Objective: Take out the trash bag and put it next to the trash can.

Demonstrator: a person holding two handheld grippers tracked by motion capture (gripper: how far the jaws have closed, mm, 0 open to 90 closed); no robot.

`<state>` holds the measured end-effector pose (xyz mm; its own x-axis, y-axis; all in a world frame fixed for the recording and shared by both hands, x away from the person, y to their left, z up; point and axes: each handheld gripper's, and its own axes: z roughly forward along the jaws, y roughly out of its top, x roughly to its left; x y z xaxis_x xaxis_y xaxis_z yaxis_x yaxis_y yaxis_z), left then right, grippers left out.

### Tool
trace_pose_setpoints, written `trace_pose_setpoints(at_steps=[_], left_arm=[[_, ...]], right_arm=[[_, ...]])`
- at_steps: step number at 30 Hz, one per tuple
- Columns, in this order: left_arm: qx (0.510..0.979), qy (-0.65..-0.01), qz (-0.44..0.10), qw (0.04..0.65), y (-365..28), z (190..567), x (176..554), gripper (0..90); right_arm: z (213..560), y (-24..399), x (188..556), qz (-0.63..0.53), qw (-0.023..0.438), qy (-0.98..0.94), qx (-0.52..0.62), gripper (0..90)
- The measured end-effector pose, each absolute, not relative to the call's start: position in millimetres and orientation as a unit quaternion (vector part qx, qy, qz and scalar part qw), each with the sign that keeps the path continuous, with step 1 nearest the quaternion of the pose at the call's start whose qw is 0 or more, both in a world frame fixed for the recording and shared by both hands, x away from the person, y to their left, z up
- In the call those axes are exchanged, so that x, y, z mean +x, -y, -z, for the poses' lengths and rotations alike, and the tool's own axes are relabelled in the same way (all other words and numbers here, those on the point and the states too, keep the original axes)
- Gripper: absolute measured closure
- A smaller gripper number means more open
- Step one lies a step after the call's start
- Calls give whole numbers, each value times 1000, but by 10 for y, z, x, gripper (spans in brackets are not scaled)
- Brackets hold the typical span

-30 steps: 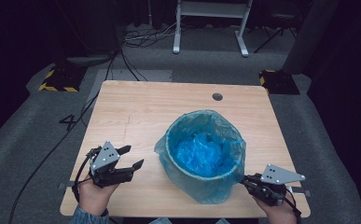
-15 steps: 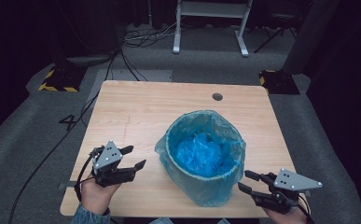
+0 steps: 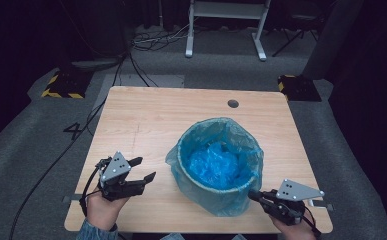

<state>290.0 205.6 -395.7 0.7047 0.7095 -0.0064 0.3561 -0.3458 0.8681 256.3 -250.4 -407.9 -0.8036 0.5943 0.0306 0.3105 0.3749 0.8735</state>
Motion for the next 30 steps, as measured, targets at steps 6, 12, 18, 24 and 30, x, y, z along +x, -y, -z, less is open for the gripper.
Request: trace_pose_setpoints(at_steps=[6, 12, 18, 24, 30], left_arm=[[799, -332, -183, 467, -2024, 3978, 2912, 350], [800, -325, -184, 469, -1971, 3958, 2936, 349], [806, -318, -175, 468, -1898, 3974, 3015, 350], [807, -309, -168, 474, -1833, 3971, 3094, 350], [808, -307, -160, 478, -1782, 3983, 3210, 350]], right_arm=[[3753, 2582, 2454, -512, 196, -796, 258, 900], [3557, 2571, 2449, -525, 213, -787, 246, 900], [3384, 2469, 2493, -536, 225, -778, 238, 900], [3198, 2369, 2622, -544, 234, -771, 236, 900], [3156, 2305, 2724, -544, 233, -769, 241, 900]])
